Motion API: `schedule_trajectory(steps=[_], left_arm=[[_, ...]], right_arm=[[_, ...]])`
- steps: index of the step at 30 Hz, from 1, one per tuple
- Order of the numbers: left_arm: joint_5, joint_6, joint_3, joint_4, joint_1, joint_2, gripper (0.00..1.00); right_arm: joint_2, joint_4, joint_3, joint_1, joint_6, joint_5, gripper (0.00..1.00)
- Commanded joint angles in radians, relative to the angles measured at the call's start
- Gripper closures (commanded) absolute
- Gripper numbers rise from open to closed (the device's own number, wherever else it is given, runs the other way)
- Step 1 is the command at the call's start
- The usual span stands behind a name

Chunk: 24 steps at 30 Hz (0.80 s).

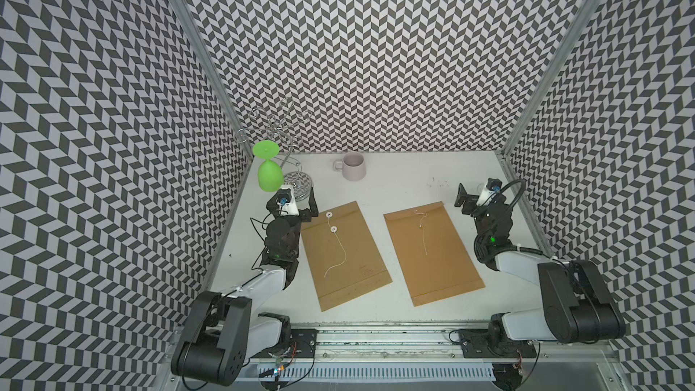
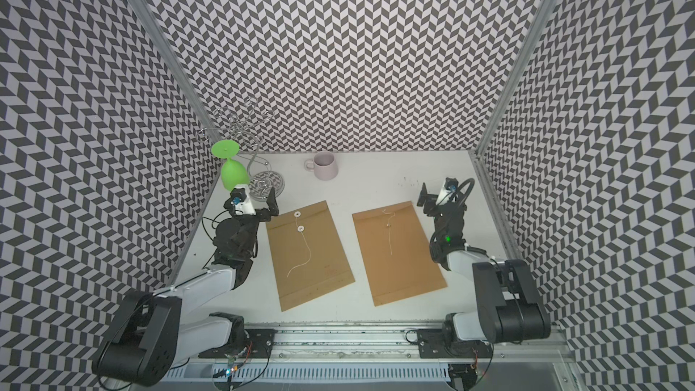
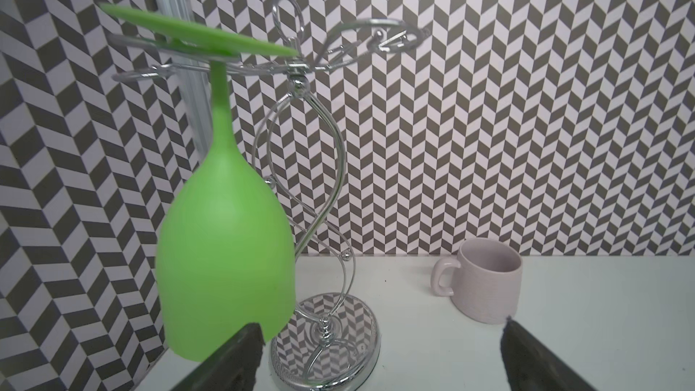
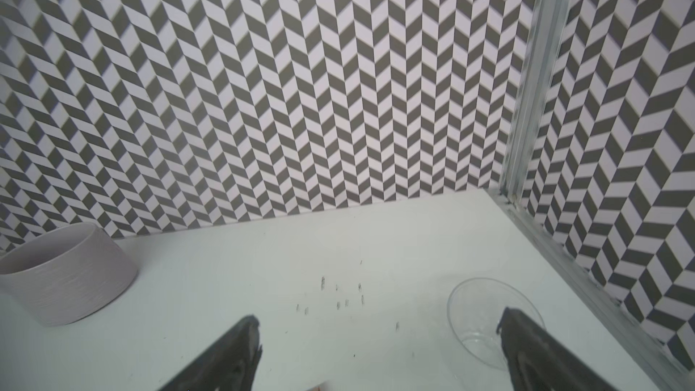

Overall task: Close the mouth of the file bag
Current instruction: Pick up the file bag from the center of the board.

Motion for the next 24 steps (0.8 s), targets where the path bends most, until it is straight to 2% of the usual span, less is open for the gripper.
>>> schedule_trajectory(steps=[1,3,5,6,7,8,9,10,11,12,13,15,18,22,24], left_arm=[[0.03,-0.06,0.097,-0.19,0.004,-0.043,0.0],[-0.014,-0.188,0.172,-0.298,0.007,-0.042,0.0],[-0.147,-0.509,0.293,-0.561,0.009,-0.033,0.0],[-0.155,-0.629,0.347,-0.666,0.014,-0.022,0.0],[-0.073,-0.648,0.384,-0.7,0.025,-0.011,0.0],[0.012,-0.598,0.402,-0.681,0.026,-0.005,0.0],[0.042,-0.563,0.421,-0.681,0.015,-0.003,0.0],[0.054,-0.543,0.445,-0.7,0.005,-0.004,0.0],[0.07,-0.52,0.46,-0.708,-0.001,-0.004,0.0],[0.088,-0.501,0.473,-0.718,-0.006,-0.006,0.0],[0.114,-0.479,0.491,-0.739,-0.009,-0.009,0.01],[0.132,-0.419,0.526,-0.787,-0.042,-0.014,0.02],[0.143,-0.374,0.593,-0.901,-0.093,0.017,0.06],[0.243,-0.362,0.715,-1.119,-0.11,0.131,0.07],[0.297,-0.364,0.737,-1.17,-0.114,0.173,0.08]], right_arm=[[-0.032,-0.346,0.114,0.019,0.111,0.069,0.01],[-0.035,-0.454,0.178,0.081,0.125,0.149,0.01],[-0.037,-0.562,0.263,0.155,0.201,0.185,0.01],[-0.035,-0.594,0.3,0.178,0.238,0.133,0.01],[-0.031,-0.598,0.329,0.182,0.263,0.008,0.01],[-0.02,-0.594,0.342,0.178,0.372,-0.063,0.01],[-0.009,-0.581,0.338,0.168,0.49,-0.115,0.01],[0.012,-0.508,0.321,0.134,0.559,-0.285,0.01],[0.038,-0.425,0.304,0.085,0.582,-0.506,0.03],[0.056,-0.388,0.301,0.056,0.626,-0.625,0.1],[0.075,-0.346,0.295,0.048,0.663,-0.673,0.16],[0.099,-0.393,0.323,0.05,0.67,-0.684,0.21],[0.102,-0.491,0.364,0.078,0.64,-0.642,0.19],[0.122,-0.693,0.449,0.151,0.54,-0.564,0.17],[0.145,-0.806,0.493,0.184,0.494,-0.509,0.17]])
